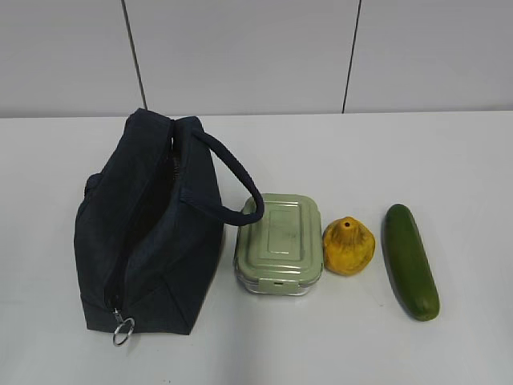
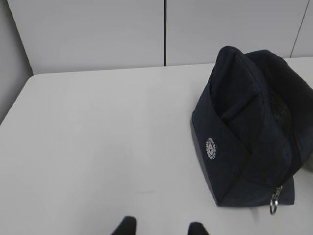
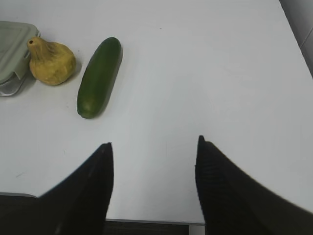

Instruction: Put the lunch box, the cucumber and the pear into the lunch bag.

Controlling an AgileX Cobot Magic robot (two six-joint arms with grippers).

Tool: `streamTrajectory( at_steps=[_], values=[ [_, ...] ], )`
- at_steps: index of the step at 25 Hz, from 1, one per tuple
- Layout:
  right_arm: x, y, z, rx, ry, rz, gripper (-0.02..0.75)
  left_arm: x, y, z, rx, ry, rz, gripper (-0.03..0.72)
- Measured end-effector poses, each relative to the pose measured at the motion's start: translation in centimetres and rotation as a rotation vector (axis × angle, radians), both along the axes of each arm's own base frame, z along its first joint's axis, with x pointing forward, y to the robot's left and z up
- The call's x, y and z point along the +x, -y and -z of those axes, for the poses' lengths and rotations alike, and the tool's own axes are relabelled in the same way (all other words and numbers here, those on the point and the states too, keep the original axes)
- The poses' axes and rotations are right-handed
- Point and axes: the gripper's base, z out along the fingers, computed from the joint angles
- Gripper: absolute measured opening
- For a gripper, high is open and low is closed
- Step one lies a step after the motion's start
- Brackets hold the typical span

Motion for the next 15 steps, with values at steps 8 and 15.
streamTrajectory(
  at_steps=[8,15],
  values=[
    [0.00,0.00,0.00,0.000,0.000,0.000,0.425,0.00,0.00,0.00,0.000,0.000,0.000,0.199],
    [0.00,0.00,0.00,0.000,0.000,0.000,0.425,0.00,0.00,0.00,0.000,0.000,0.000,0.199]
  ],
)
